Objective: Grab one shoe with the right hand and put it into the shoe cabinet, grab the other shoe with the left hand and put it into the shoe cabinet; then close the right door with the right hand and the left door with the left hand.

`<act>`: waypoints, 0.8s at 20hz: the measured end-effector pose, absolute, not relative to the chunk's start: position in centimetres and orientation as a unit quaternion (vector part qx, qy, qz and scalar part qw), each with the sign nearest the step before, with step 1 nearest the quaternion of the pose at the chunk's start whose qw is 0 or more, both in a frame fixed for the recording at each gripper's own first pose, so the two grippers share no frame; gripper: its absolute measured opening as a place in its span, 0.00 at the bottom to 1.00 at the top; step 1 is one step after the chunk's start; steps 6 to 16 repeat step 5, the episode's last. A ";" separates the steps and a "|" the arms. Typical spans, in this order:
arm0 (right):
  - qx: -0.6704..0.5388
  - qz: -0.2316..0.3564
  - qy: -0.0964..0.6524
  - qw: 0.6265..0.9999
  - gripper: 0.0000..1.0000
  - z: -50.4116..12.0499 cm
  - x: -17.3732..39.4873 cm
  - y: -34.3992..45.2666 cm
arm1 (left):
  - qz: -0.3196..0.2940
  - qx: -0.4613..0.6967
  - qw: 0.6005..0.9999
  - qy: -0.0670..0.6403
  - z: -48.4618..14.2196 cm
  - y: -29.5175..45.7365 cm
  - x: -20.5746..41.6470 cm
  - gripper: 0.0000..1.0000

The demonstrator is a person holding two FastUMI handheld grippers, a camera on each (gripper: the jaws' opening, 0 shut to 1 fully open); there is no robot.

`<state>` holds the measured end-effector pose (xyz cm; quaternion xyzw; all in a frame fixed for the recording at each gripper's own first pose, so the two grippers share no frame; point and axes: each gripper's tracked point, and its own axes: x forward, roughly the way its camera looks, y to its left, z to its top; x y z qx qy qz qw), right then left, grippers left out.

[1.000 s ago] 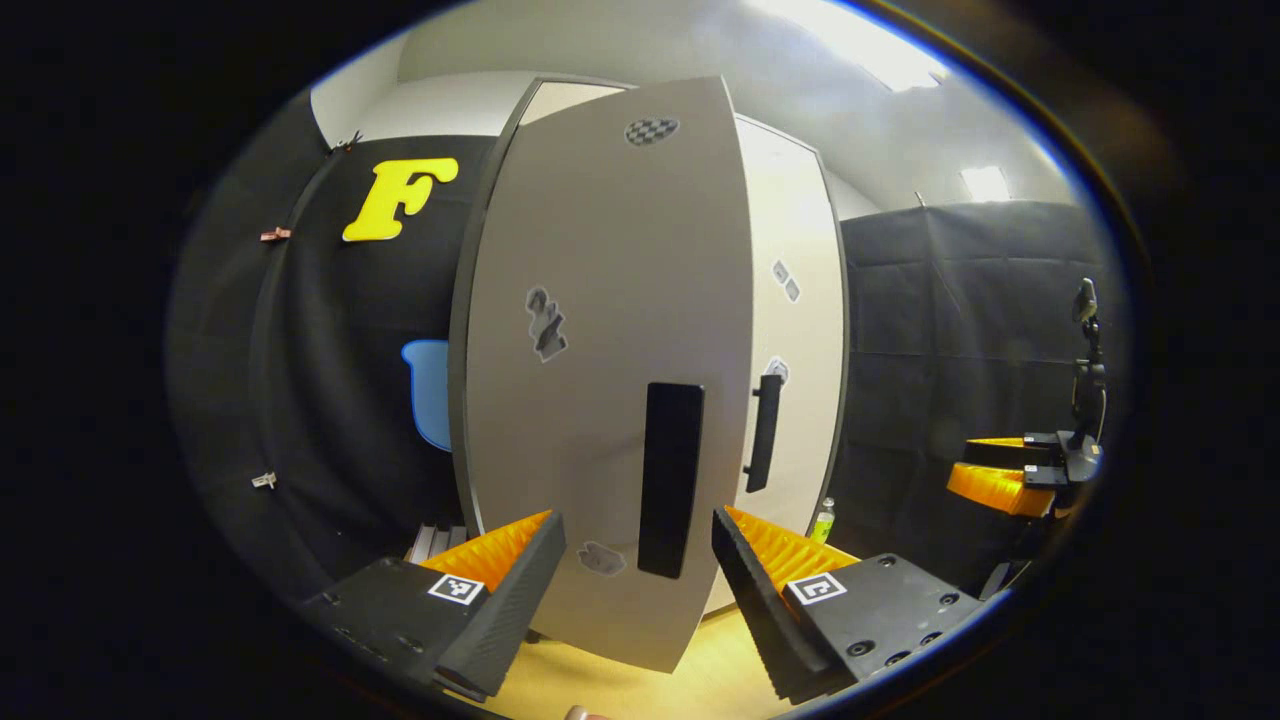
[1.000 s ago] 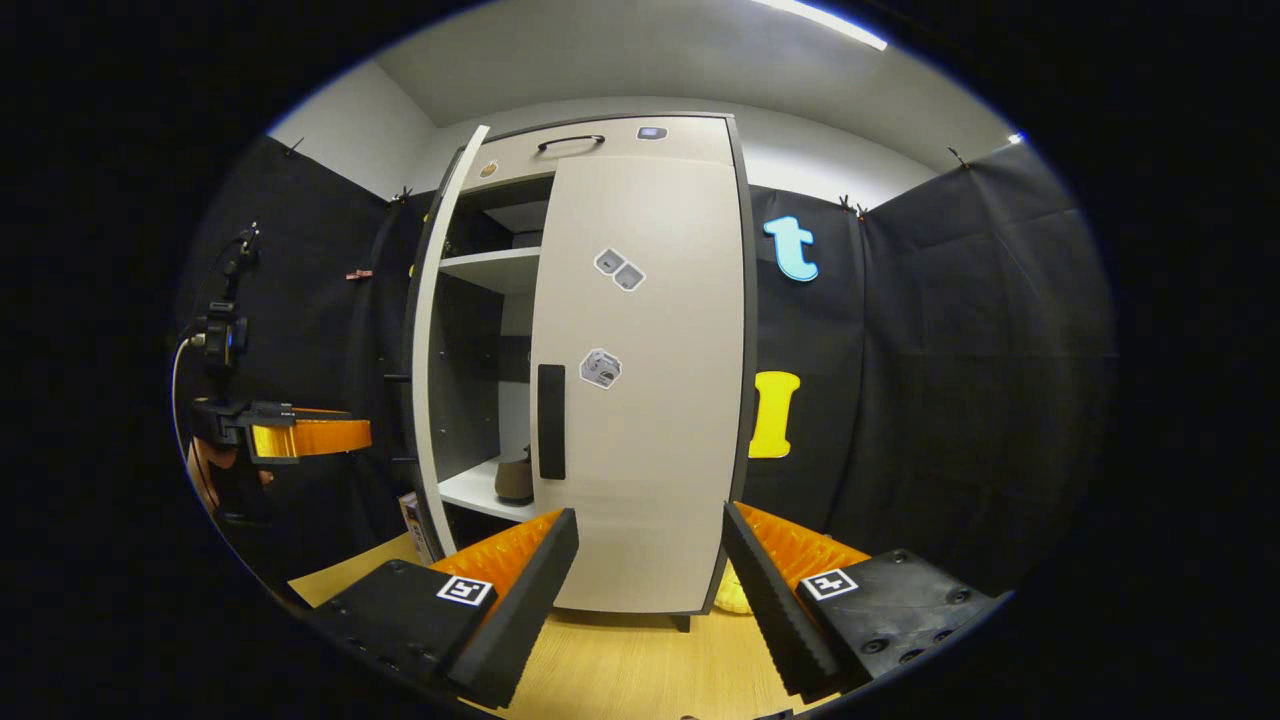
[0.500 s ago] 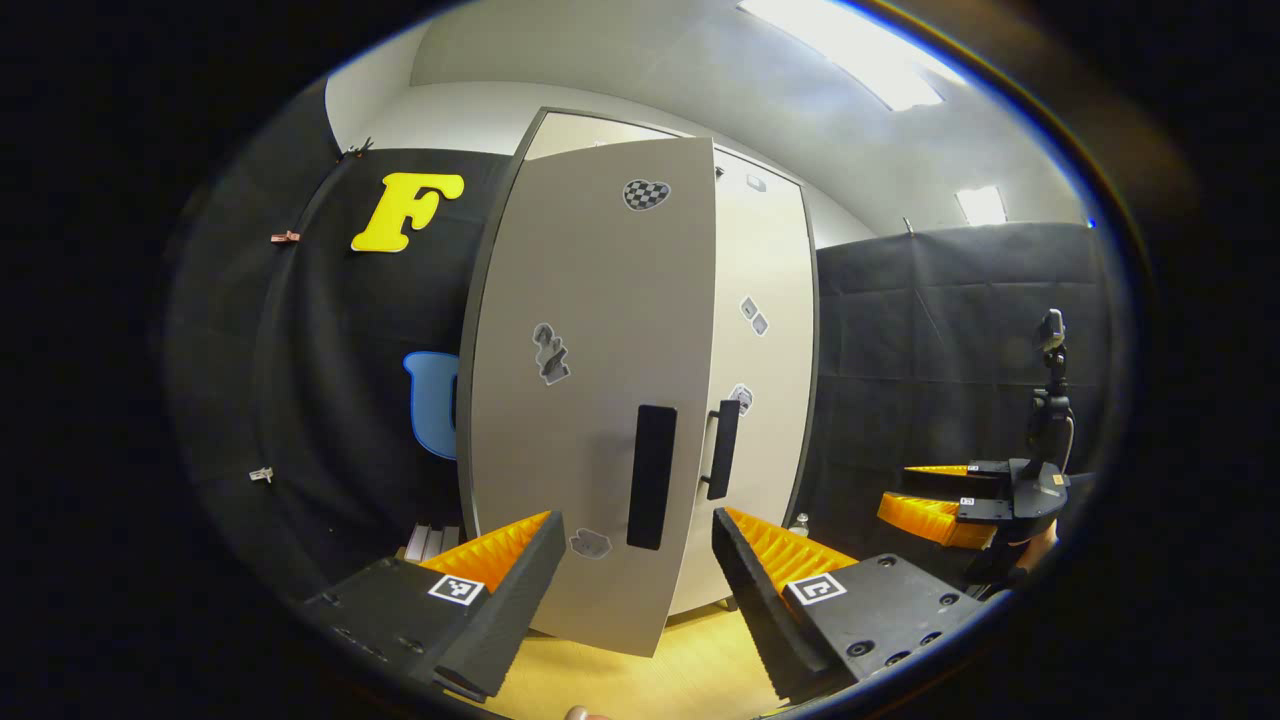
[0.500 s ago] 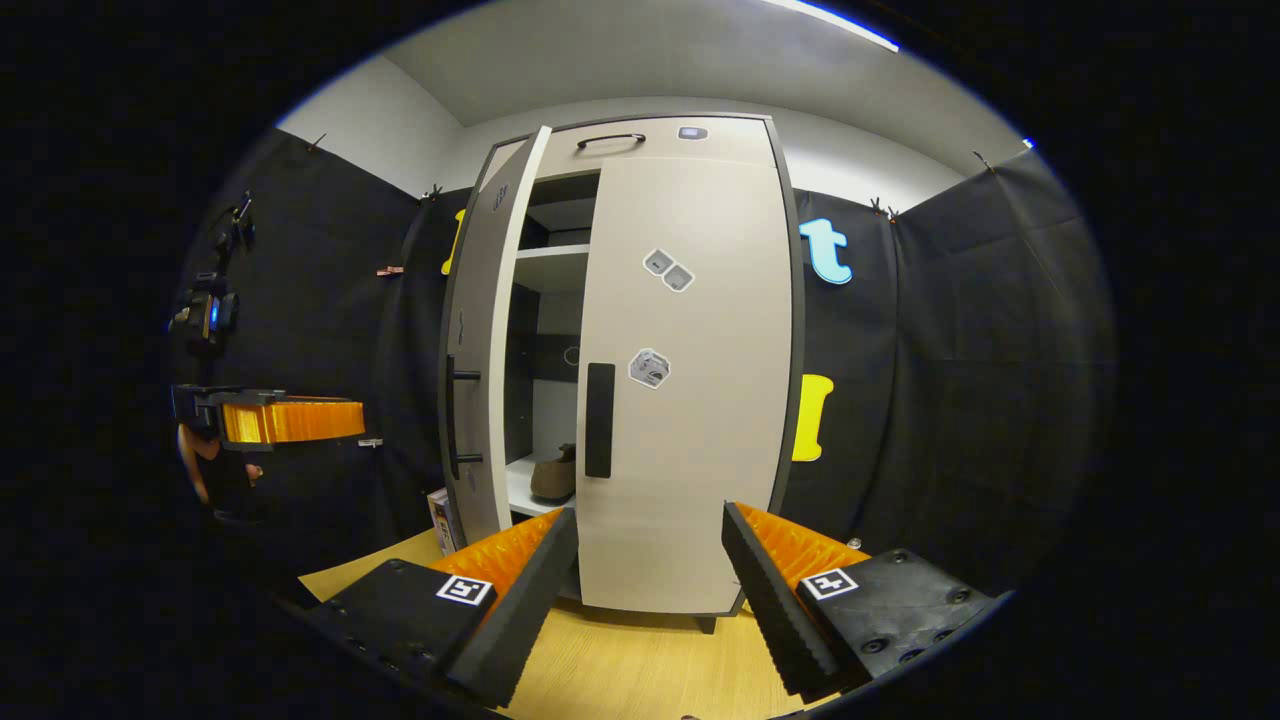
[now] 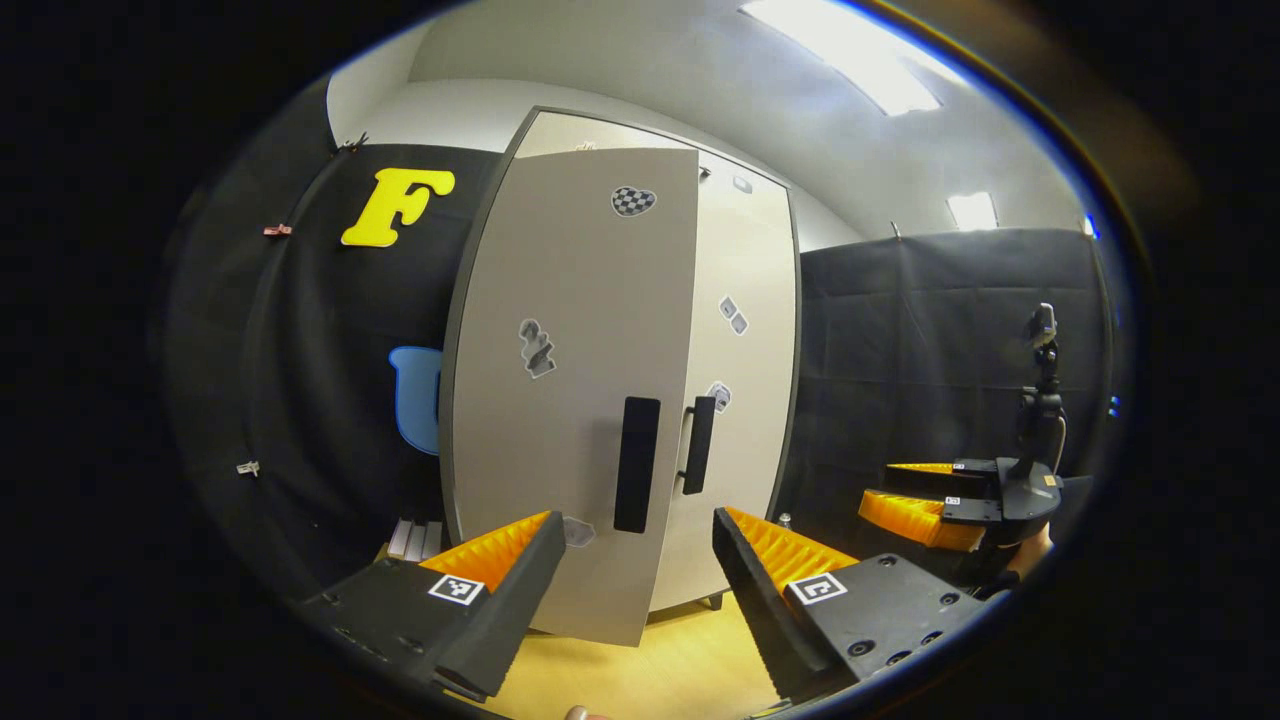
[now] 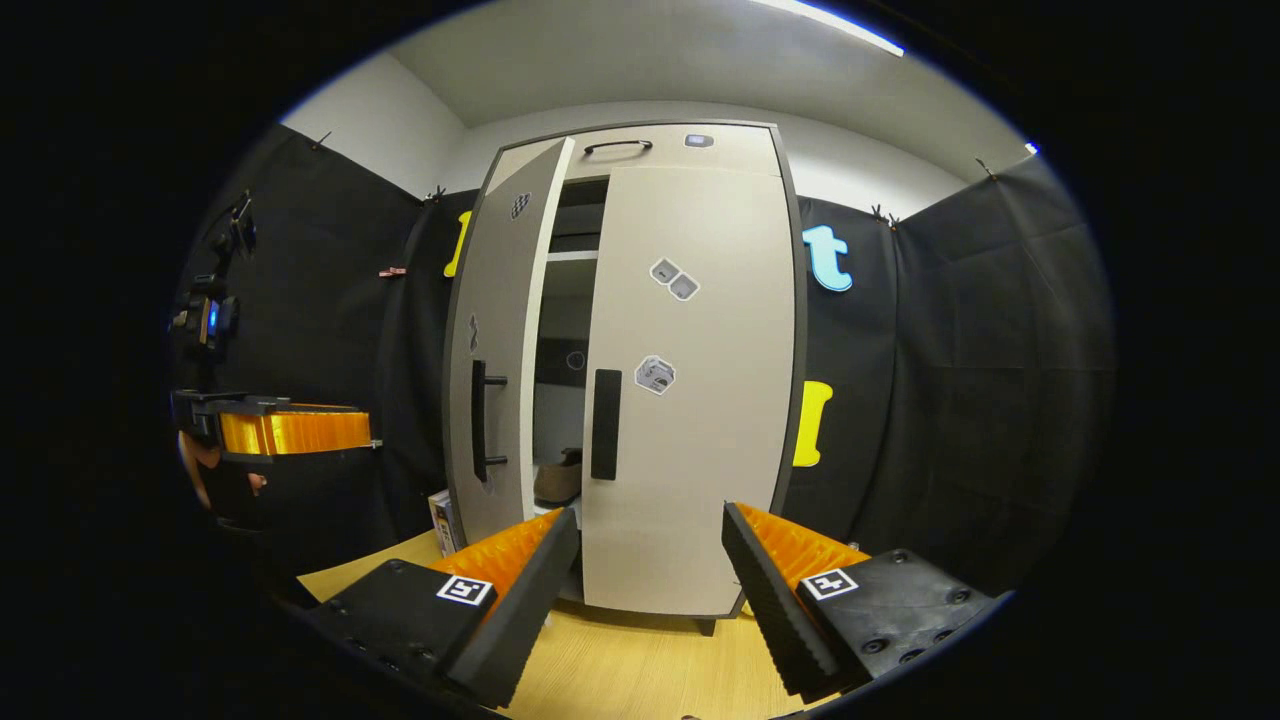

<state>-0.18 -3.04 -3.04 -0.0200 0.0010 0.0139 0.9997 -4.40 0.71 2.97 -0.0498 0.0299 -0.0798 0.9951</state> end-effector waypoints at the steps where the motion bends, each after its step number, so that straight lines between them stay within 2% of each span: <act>1: -0.021 0.012 0.001 1.000 0.96 -3.0 -0.2 -3.1 | -0.081 -0.051 0.995 0.029 3.0 0.7 -4.4 0.95; 16: -0.020 0.007 0.000 1.000 0.96 -3.0 -0.3 -3.3 | -0.082 -0.053 0.995 0.025 3.1 0.8 -4.4 0.95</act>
